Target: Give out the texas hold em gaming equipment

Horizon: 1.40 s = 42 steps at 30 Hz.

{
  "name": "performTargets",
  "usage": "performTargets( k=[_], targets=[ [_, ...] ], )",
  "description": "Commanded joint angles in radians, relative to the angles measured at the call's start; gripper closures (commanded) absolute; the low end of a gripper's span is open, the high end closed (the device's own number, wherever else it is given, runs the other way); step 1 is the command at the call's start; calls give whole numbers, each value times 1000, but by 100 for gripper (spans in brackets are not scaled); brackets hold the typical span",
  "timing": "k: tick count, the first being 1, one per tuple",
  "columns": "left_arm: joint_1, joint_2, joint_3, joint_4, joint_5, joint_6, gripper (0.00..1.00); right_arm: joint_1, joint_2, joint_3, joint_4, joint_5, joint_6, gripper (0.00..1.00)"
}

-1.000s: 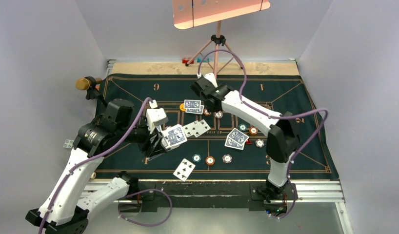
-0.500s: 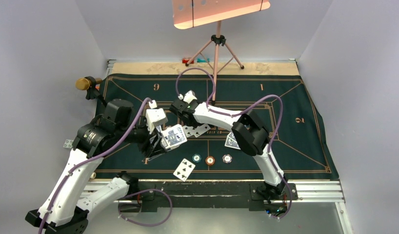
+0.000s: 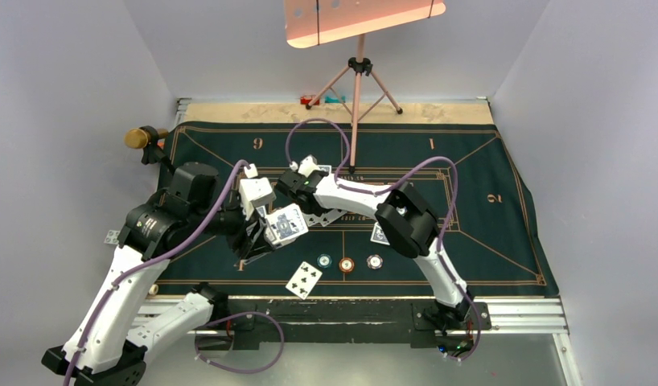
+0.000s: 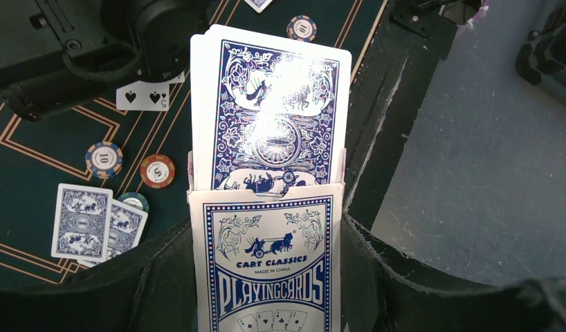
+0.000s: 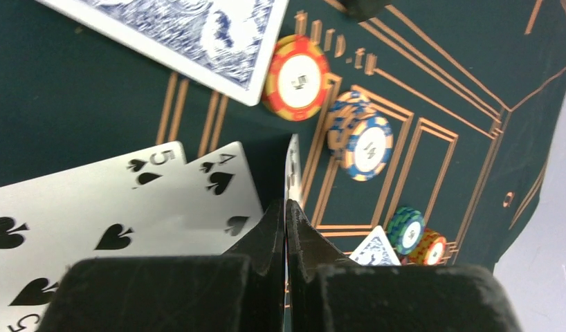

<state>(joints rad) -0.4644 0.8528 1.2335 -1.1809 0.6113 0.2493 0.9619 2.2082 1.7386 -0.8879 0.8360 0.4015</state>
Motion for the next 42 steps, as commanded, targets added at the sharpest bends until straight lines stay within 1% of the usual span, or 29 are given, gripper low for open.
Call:
performTargets(
  k=[1,5,14,18,23,27,28,31,33,35,38,41,42],
  targets=[
    [10,-1,43,13,27,-7,100,17,38,-9,32,-25,39,100],
    [11,5,53,12,28,-5,100,22,35,-14,63,-60,39,100],
    [10,8,56,13,17,-2,100,23,-10,-62,135,-166,15,69],
    [10,14,61,11,8,3,100,23,-21,-86,138,-197,18,61],
    [10,23,67,16,11,2,100,23,-110,-183,227,-256,17,59],
    [10,32,71,18,11,1,100,23,-152,-185,225,-310,18,58],
    [10,34,73,18,10,0,100,23,-167,-190,230,-323,12,55],
    [10,37,76,19,9,1,100,22,-213,-196,237,-360,5,37],
    [10,39,78,19,7,1,100,21,-227,-196,237,-381,-4,29],
    [10,40,78,19,6,1,100,20,-229,-187,223,-391,-13,25],
    [10,40,78,20,4,1,100,10,-256,-188,209,-414,-13,21],
    [10,38,77,15,4,1,100,-27,-343,-211,220,-495,0,18],
    [10,37,75,14,5,1,100,-52,-381,-209,218,-552,9,17]
  ],
)
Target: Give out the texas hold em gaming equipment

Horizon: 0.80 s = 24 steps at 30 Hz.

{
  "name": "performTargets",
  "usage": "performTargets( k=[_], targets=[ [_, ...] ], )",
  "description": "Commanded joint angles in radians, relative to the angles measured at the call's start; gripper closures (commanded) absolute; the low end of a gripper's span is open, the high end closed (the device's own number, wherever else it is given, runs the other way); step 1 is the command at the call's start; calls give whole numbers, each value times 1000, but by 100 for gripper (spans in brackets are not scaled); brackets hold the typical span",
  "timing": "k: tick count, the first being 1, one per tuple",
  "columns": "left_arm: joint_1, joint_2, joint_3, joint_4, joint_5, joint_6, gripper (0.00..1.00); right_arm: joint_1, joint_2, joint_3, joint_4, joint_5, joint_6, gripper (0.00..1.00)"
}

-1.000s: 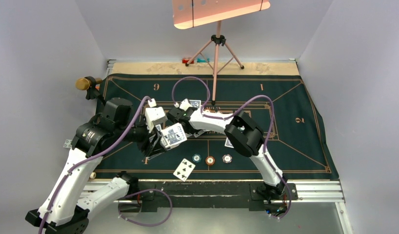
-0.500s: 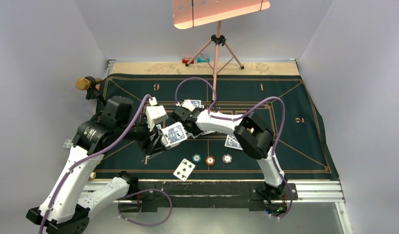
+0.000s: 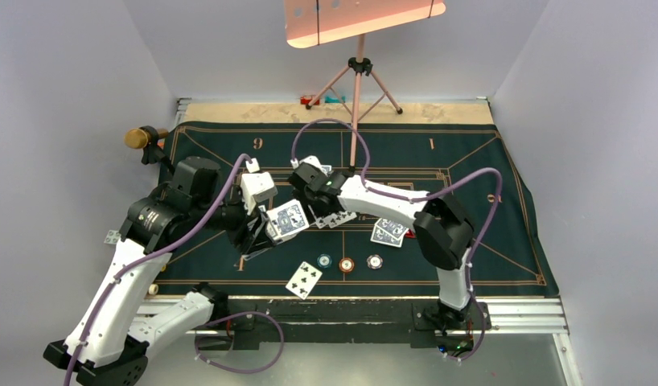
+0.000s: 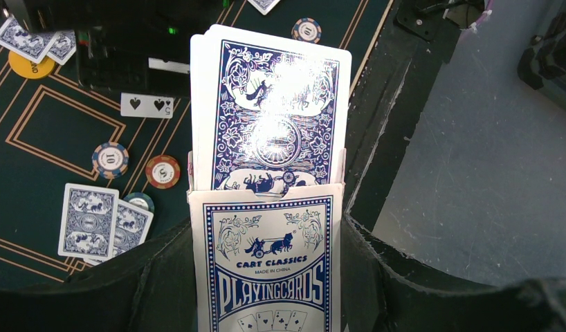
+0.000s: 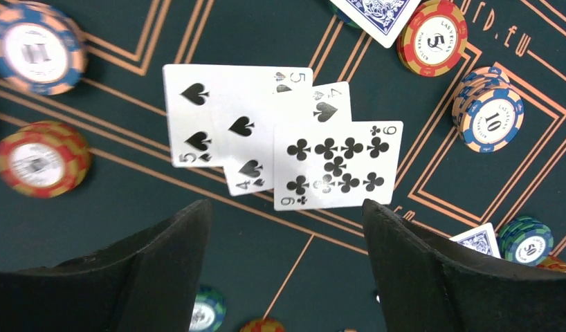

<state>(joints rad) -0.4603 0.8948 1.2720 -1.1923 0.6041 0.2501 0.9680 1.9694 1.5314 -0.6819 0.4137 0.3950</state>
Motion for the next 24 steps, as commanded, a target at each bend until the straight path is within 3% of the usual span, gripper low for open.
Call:
performTargets(
  k=[1,9,18,24],
  targets=[
    [6,-7,36,21,14,3,100,-88,-181,2,8,-186,28,16],
    [6,-24,27,12,16,9,100,-276,-423,45,-36,-465,90,6],
    [6,-28,-57,50,-1,7,100,-308,-596,-90,135,-831,217,3],
    [6,-17,-76,100,-19,-2,100,-278,-580,-153,224,-971,263,2]
  ],
)
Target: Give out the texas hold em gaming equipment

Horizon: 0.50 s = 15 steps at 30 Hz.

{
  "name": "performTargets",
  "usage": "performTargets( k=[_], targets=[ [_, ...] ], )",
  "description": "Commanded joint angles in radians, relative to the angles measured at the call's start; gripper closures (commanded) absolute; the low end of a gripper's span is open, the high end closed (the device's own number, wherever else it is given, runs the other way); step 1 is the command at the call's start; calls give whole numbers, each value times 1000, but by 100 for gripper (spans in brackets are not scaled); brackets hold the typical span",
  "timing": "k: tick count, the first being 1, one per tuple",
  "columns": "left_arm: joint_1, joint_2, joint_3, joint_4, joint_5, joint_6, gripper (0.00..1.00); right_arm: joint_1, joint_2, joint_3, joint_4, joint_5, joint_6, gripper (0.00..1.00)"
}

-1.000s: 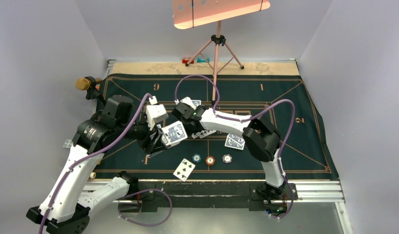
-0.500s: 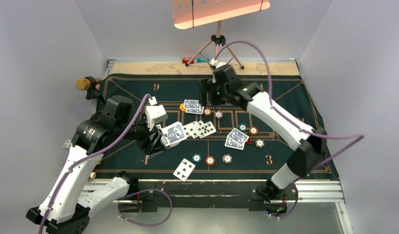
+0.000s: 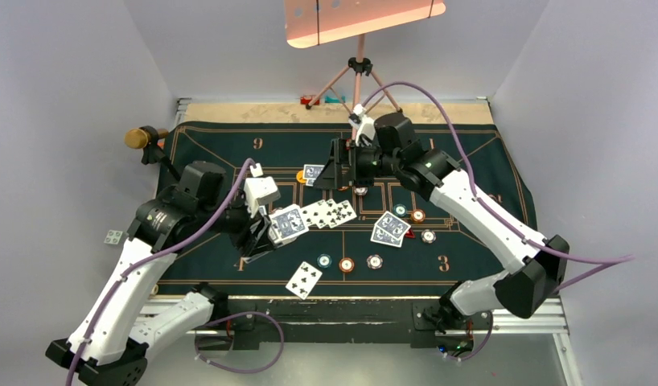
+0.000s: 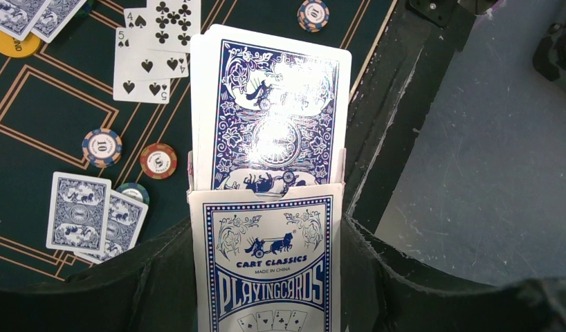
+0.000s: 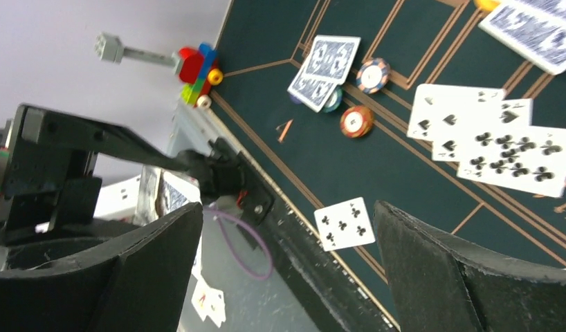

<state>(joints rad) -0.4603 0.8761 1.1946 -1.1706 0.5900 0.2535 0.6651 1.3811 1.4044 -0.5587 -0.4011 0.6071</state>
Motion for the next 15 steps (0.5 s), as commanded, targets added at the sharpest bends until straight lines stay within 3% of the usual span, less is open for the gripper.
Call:
performTargets(
  k=[1,15],
  targets=[
    [5,5,0,82,-11,-4,100,37,11,-26,106,-153,51,2],
    [6,30,1,123,-24,-19,100,139,81,-57,204,-169,88,2]
  ],
)
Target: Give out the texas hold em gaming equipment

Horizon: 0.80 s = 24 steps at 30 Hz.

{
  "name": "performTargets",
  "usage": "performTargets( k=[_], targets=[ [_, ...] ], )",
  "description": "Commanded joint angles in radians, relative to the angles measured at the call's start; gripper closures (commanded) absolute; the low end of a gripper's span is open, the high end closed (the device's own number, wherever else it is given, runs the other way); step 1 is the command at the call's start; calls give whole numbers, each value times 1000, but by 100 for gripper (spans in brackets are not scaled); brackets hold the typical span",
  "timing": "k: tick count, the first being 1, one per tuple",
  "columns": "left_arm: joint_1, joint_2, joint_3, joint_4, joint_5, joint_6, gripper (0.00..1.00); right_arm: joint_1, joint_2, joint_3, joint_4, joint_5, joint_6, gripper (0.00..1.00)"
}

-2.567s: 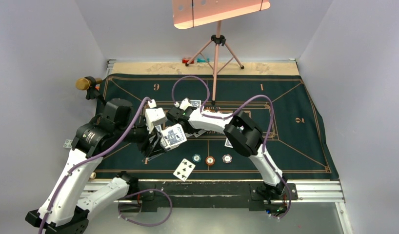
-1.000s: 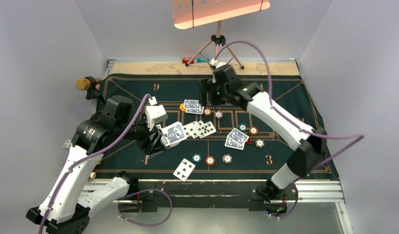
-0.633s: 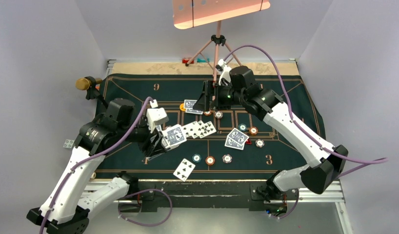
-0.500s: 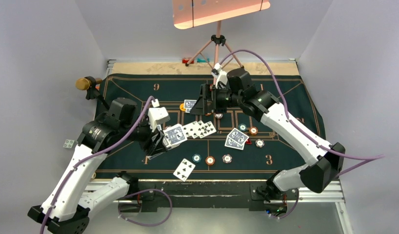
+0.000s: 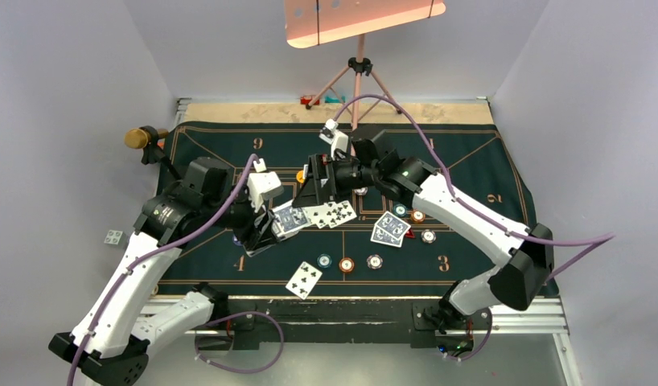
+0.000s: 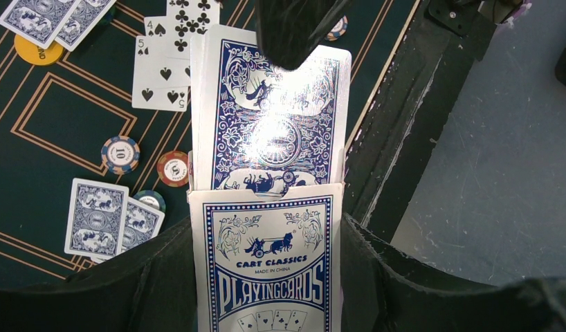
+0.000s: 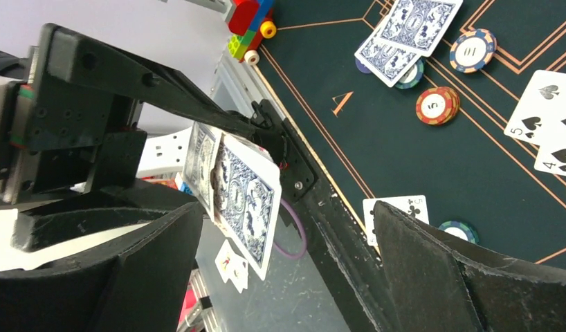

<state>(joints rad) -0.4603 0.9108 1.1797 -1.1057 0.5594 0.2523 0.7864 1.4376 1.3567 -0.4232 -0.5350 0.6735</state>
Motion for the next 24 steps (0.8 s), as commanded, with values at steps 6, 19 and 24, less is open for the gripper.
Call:
performTargets(
  k=[6,19,24],
  targets=[
    [6,-10,26,66,7,-30,100,58,54,-34,102,-49,41,2],
    [6,-25,21,72,6,-41,100,64,51,-95,159,-83,69,2],
    [6,-25,37,67,13,-41,100,62,48,-92,125,-79,53,4]
  ],
)
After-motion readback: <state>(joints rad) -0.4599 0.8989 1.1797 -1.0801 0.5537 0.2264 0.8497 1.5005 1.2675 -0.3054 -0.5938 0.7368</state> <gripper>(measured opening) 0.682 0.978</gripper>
